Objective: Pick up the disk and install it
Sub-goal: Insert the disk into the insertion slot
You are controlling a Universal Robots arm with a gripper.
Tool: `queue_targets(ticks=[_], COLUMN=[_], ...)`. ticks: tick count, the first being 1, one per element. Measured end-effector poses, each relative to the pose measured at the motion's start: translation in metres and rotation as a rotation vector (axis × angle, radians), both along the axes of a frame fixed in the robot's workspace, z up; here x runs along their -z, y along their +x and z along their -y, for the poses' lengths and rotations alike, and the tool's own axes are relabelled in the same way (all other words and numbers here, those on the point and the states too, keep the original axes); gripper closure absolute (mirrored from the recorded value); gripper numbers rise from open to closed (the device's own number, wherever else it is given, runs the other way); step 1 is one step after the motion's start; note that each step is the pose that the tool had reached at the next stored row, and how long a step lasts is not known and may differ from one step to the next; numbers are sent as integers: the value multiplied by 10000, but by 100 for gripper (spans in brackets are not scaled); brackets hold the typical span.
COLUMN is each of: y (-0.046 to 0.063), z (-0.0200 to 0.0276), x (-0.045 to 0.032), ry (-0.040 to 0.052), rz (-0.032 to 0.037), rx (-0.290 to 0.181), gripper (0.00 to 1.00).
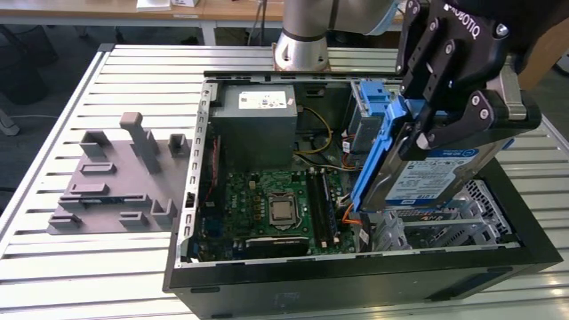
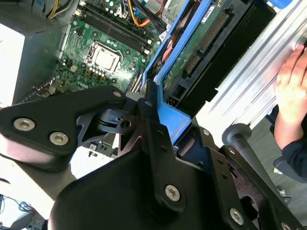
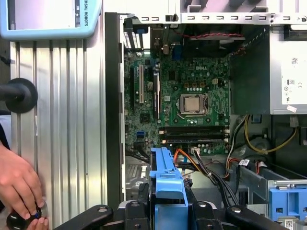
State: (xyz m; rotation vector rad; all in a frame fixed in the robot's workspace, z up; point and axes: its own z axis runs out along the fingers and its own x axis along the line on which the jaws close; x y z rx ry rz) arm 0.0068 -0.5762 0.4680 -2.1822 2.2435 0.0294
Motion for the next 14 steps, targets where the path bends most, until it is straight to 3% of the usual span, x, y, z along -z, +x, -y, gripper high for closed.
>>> queue_targets(ticks=[14], y=[207], z=[-4], x=[48], ry=[0], rz=[0], rx=[0], gripper=[64])
